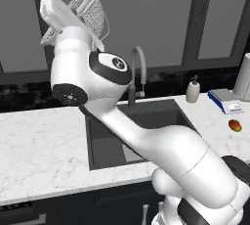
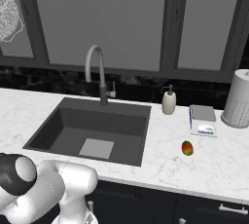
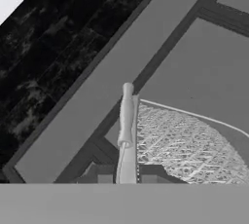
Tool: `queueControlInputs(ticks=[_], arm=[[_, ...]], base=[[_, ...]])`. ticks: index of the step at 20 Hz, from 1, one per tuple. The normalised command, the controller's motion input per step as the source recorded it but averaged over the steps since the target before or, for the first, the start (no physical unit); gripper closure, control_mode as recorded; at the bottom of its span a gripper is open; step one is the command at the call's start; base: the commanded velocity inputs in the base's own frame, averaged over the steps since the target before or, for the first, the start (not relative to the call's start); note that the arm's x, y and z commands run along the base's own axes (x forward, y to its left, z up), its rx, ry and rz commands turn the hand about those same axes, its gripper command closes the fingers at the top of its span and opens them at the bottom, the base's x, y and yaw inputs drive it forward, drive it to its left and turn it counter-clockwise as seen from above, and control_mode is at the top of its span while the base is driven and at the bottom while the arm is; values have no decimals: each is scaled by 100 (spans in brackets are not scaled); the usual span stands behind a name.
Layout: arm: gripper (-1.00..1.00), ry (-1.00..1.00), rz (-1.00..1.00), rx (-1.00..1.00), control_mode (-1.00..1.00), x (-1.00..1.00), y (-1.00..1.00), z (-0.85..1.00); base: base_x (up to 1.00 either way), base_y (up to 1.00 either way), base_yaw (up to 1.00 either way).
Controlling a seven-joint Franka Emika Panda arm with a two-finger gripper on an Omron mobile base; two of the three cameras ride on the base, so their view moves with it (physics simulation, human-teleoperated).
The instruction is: Put the colander in the sink, put the mango in the colander, and turn on the sink faucet and pour water over the colander.
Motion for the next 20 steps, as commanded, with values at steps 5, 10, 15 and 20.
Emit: queueControlInputs(ticks=[5,10,15,20], arm=[[100,-43,3,74,-100,-100,-80,3],[100,-17,10,82,-100,-95,-99,-4],[100,-19,18,77,-100,-77,-100,-28],[100,-48,37,53,-100,-37,-100,-26]], base=[[0,0,0],[0,0,0],[0,0,0],[0,0,0]])
